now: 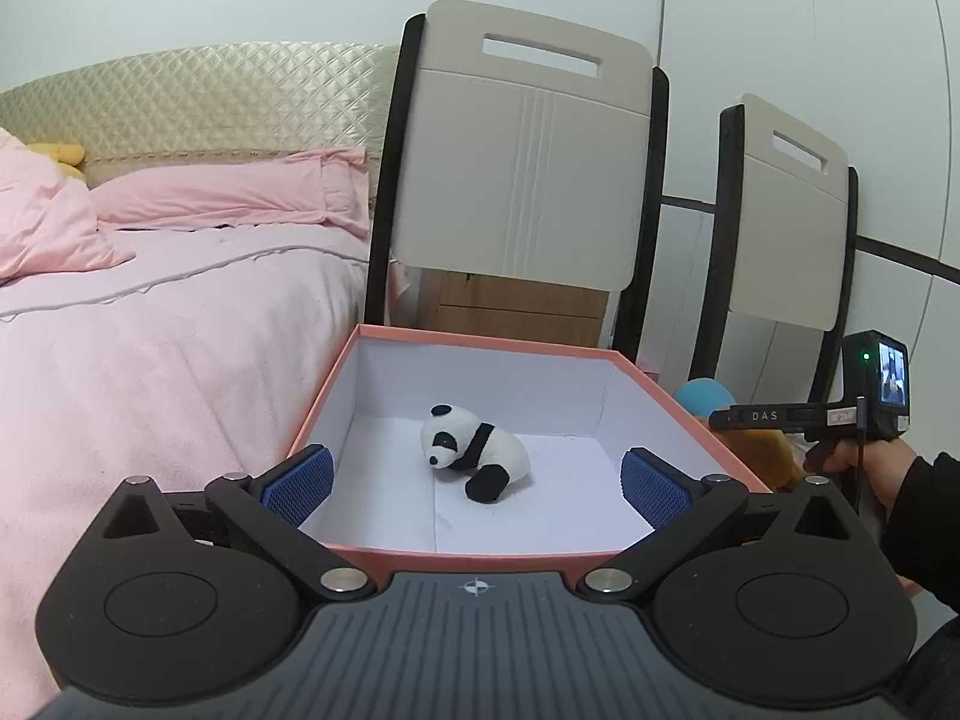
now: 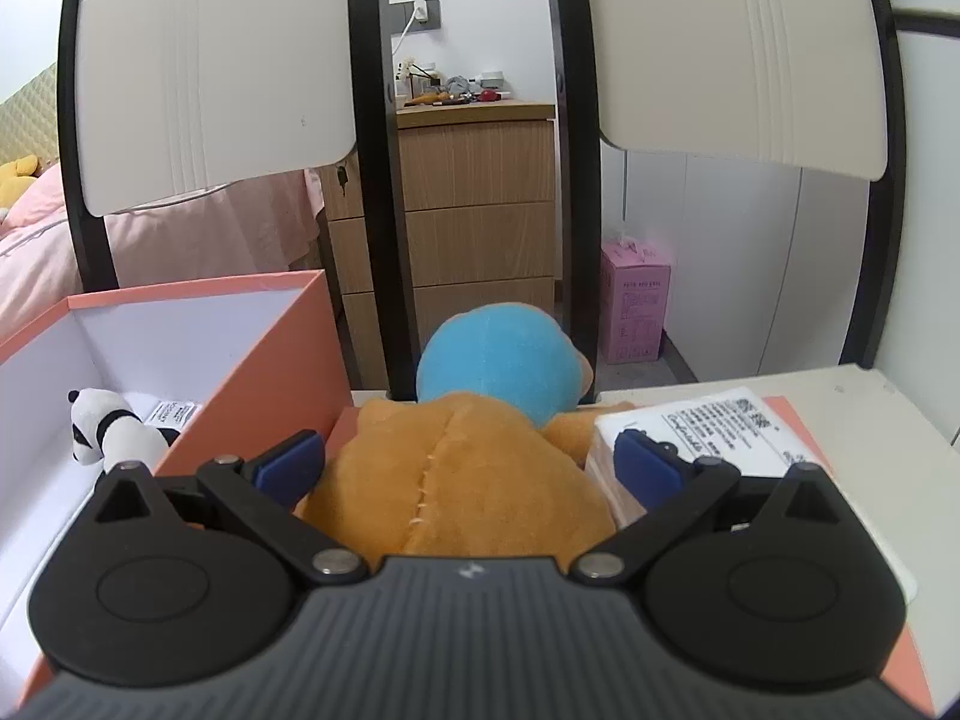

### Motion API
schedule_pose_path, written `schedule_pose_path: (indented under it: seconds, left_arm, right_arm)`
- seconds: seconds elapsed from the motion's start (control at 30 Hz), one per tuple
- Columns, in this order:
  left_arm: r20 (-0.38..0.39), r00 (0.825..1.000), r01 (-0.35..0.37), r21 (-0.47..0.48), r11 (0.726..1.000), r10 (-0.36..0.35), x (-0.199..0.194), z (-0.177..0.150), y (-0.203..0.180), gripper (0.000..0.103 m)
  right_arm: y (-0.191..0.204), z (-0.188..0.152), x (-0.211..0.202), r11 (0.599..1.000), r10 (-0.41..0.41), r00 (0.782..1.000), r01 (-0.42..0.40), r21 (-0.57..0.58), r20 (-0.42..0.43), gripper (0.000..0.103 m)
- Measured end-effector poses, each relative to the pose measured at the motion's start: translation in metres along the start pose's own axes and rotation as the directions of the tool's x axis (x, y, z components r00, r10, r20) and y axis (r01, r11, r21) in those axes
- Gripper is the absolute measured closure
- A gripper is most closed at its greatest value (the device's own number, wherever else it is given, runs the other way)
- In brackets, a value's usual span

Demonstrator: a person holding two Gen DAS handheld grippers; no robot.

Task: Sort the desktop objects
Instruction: 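Move the right tool to the orange bear plush and close on it, then carry the orange bear into the pink box and open the right tool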

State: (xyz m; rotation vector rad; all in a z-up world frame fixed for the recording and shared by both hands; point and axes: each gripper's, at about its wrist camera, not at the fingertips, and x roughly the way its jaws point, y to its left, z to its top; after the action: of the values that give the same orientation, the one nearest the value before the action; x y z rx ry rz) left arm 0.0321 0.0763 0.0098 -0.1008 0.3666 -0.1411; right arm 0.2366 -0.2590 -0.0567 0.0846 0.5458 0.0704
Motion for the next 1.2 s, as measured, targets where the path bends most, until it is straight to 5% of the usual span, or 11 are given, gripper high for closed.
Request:
schedule_pose_path:
  seconds: [0.2,0.37,0.43,1.0,1.2]
  left_arm:
    - [-0.002,1.0,-0.009,-0.008,1.0,0.009,-0.001,0.0,-0.001,0.0]
    - [0.006,1.0,-0.001,-0.003,1.0,0.001,-0.003,0.0,-0.003,0.0]
    - [0.008,1.0,0.001,-0.005,1.0,-0.001,-0.004,0.0,-0.003,0.0]
    - [0.003,1.0,0.008,-0.001,1.0,-0.008,-0.004,-0.001,-0.005,0.0]
    - [0.017,1.0,0.007,0.006,1.0,-0.007,-0.012,0.001,-0.001,0.0]
  right_arm:
    - [0.01,-0.003,0.009,0.999,-0.016,1.0,0.016,-0.038,-0.016,0.0]
    - [0.016,0.0,0.008,0.999,-0.03,0.999,0.029,-0.028,-0.026,0.03]
    - [0.017,0.001,0.004,0.999,-0.034,0.999,0.033,-0.03,-0.02,0.033]
    - [0.031,0.028,-0.078,1.0,0.014,0.973,-0.014,-0.002,0.229,0.033]
    - [0.06,0.03,-0.095,0.993,0.118,0.959,-0.11,-0.043,0.259,0.033]
